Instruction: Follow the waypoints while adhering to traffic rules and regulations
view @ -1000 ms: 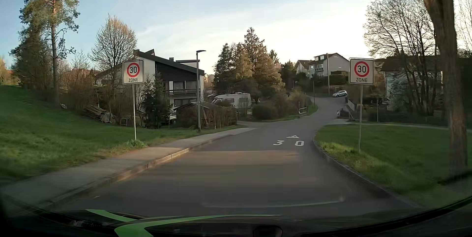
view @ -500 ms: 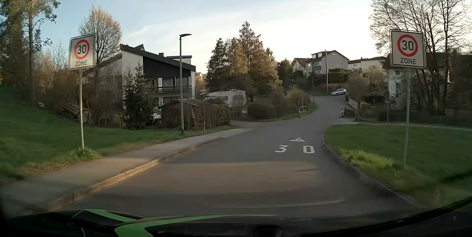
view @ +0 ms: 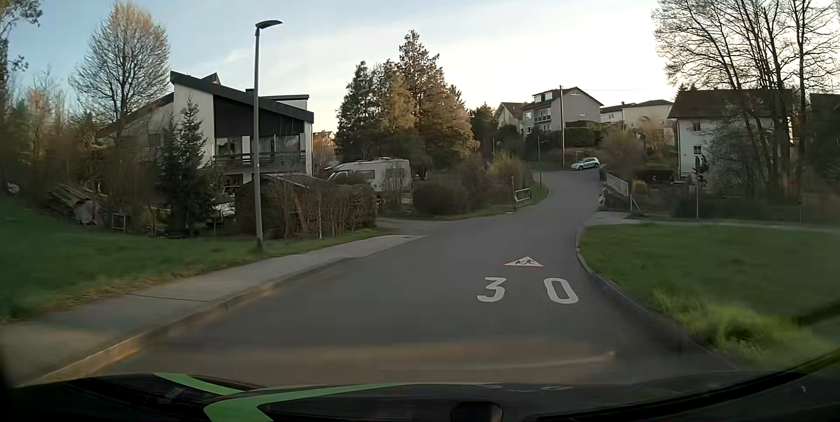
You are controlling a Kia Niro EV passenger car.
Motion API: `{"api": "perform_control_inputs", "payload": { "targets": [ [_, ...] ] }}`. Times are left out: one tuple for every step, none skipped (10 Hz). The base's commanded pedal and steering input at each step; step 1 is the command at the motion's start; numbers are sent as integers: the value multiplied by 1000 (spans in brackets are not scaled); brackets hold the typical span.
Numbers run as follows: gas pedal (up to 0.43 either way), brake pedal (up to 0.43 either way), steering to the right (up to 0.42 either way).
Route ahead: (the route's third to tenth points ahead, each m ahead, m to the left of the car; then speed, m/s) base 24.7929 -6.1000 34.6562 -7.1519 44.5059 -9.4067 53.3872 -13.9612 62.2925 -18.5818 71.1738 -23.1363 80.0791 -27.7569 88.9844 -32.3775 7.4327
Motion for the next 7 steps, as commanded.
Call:
{"api": "perform_control_inputs", "payload": {
  "targets": [
    [0,0,71],
    [0,0,72],
    [0,0,71],
    [0,0,71],
    [0,0,71],
    [0,0,71],
    [0,0,71]
  ]
}}
